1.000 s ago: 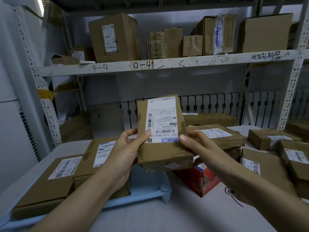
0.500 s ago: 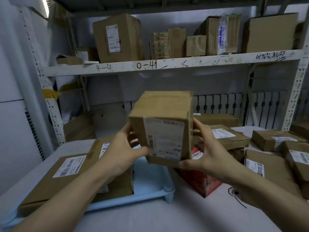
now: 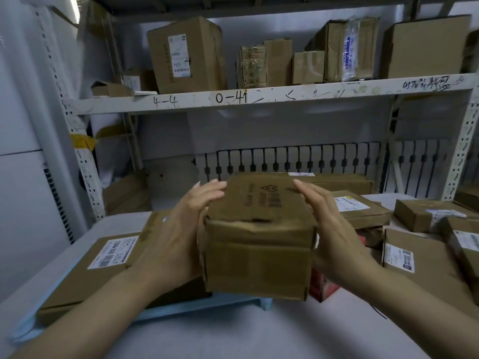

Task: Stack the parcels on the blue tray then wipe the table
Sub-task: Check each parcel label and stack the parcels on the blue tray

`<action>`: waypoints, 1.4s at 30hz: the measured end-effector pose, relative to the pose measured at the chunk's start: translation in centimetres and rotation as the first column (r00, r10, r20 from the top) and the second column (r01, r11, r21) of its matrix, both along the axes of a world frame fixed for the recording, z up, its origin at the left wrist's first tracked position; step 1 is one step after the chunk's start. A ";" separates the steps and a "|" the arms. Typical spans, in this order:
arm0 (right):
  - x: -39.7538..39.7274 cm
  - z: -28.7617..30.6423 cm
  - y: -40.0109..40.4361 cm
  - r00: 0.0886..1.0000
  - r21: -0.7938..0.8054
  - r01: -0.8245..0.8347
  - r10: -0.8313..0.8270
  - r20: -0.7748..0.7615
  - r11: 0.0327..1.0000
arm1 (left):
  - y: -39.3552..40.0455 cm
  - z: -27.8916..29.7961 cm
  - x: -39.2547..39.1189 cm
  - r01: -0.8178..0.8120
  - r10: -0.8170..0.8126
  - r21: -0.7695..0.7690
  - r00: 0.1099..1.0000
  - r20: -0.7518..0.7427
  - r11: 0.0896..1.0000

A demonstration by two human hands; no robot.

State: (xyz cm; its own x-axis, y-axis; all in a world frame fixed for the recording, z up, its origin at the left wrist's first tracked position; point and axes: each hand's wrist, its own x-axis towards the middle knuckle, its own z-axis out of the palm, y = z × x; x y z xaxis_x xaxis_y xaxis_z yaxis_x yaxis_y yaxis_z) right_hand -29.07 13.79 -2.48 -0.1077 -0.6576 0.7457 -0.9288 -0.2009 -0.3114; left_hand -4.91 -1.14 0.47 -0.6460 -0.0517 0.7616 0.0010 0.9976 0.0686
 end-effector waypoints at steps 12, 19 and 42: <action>0.4 -0.5 -0.3 1.000 0.027 0.011 -0.011 -0.025 1.000 | -2.6 -1.6 0.9 -0.120 0.010 -0.651 0.985 -0.171 0.750; 1.2 0.1 -0.8 1.000 -0.002 0.001 -0.001 -0.022 1.000 | -2.8 -1.5 1.5 -0.136 0.001 -0.634 0.978 -0.209 0.761; 8.6 4.7 -6.2 0.795 0.092 -0.355 0.248 0.553 0.930 | -2.9 1.5 6.6 0.286 0.118 0.910 0.935 -0.333 0.301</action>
State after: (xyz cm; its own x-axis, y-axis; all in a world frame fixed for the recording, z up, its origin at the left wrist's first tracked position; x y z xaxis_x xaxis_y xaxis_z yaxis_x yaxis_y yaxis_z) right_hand -20.47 7.56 2.20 -0.2192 -0.8397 0.4968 -0.5140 -0.3334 -0.7904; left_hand 1.71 -4.08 1.96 -0.4607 -0.8128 0.3565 0.3006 0.2351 0.9243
